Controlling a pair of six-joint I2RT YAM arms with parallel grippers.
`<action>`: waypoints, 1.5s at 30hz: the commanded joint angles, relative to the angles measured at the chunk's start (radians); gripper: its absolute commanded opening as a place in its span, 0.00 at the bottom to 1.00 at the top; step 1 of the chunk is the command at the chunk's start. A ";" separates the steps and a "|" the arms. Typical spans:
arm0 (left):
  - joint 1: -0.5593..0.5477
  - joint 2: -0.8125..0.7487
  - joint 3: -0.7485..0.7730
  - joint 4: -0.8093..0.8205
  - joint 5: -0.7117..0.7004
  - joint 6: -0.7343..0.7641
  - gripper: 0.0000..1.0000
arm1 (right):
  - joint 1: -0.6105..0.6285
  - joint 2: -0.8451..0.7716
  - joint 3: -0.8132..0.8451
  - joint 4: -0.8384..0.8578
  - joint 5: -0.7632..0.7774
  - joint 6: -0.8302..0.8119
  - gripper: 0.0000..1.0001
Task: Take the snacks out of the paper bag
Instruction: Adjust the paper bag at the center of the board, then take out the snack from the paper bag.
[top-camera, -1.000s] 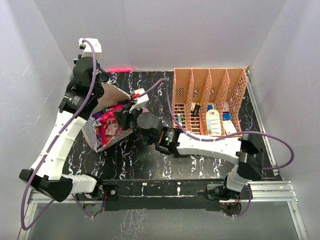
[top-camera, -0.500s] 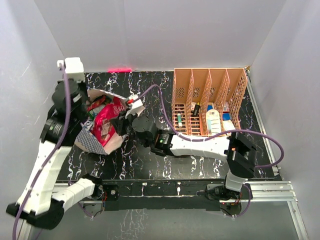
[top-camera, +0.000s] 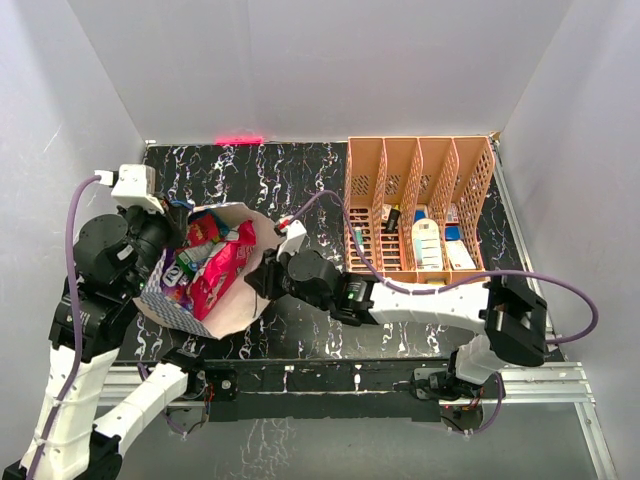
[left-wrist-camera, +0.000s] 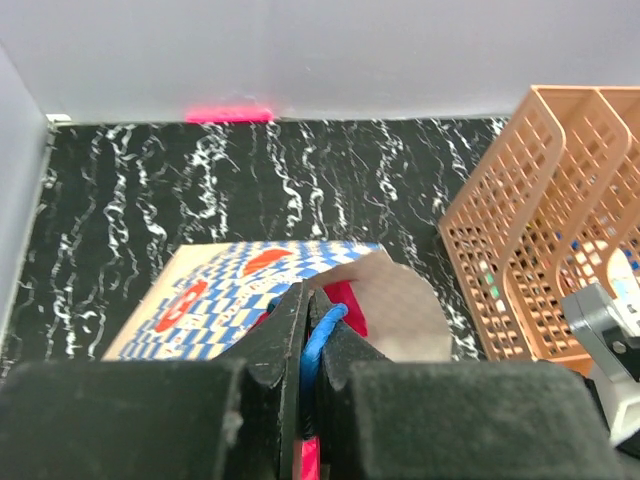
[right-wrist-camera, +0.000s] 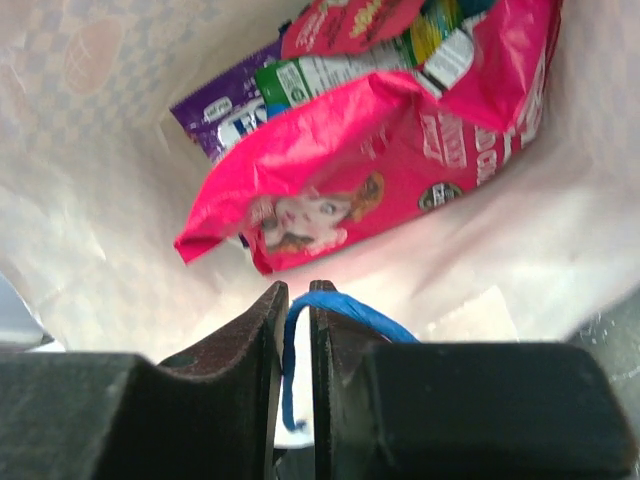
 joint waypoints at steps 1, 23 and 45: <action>-0.001 -0.006 -0.010 -0.013 0.115 -0.068 0.00 | -0.003 -0.087 -0.056 -0.043 -0.050 0.045 0.21; -0.001 -0.023 0.010 -0.070 0.063 -0.138 0.00 | -0.003 -0.546 -0.104 -0.436 -0.026 -0.663 0.99; -0.001 -0.069 -0.015 -0.156 0.146 -0.282 0.00 | -0.003 -0.005 0.298 -0.394 -0.461 -1.449 0.94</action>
